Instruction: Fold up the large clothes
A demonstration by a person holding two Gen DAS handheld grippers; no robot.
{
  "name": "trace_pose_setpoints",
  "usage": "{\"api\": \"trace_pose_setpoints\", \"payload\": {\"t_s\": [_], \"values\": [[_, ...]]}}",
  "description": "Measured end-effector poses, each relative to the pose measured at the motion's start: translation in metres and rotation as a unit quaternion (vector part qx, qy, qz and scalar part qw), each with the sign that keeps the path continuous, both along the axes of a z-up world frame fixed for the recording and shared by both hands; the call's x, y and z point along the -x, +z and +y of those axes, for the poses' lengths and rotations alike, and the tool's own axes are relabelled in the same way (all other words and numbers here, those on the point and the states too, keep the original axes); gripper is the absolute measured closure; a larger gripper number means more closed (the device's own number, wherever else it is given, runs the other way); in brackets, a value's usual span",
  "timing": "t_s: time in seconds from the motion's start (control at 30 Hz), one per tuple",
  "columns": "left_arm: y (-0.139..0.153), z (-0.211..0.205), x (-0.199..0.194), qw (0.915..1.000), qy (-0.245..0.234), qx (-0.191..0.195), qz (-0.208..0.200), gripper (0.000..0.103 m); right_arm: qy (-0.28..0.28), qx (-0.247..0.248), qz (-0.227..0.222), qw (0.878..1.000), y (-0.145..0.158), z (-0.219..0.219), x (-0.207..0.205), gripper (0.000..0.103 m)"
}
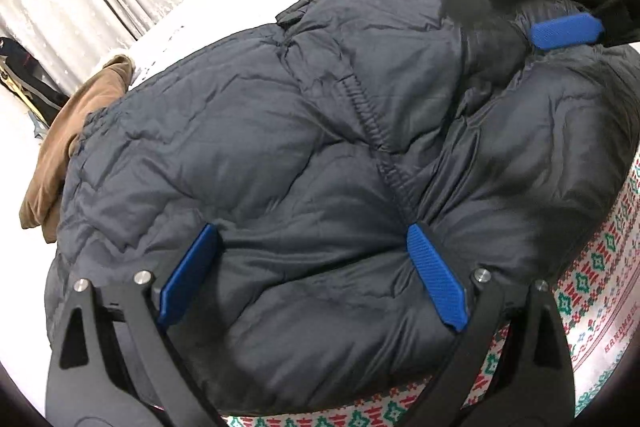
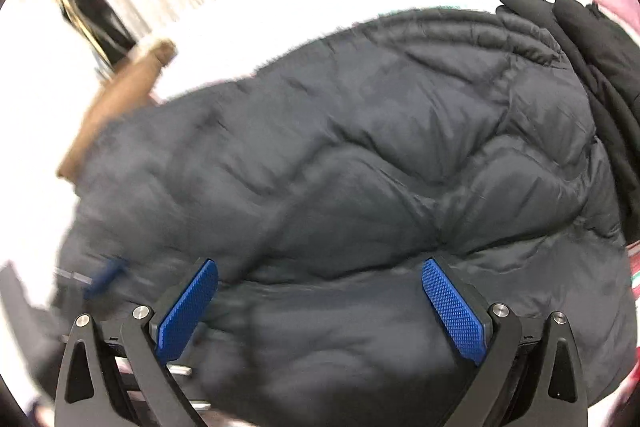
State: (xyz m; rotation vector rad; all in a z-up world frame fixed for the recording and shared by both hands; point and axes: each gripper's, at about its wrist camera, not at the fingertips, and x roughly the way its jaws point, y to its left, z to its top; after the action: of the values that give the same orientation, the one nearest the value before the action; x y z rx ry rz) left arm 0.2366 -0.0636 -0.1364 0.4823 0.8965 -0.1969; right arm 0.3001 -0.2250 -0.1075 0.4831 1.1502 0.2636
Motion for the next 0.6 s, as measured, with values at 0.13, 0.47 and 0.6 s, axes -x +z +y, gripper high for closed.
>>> {"api": "trace_pose_setpoints", "payload": {"t_s": [0.13, 0.47, 0.6], "values": [[0.017, 0.014, 0.004, 0.9991, 0.0, 0.041, 0.007, 0.007, 0.003, -0.12, 0.0, 0.993, 0.004, 0.006, -0.009, 0.001], [0.051, 0.064, 0.009, 0.998, 0.022, 0.056, -0.023, 0.007, 0.035, -0.181, 0.036, 0.982, -0.019, 0.057, -0.044, 0.001], [0.034, 0.08, -0.009, 0.9972, 0.036, 0.064, 0.014, 0.007, 0.058, -0.136, 0.047, 0.988, -0.033, 0.084, -0.057, 0.0]]}}
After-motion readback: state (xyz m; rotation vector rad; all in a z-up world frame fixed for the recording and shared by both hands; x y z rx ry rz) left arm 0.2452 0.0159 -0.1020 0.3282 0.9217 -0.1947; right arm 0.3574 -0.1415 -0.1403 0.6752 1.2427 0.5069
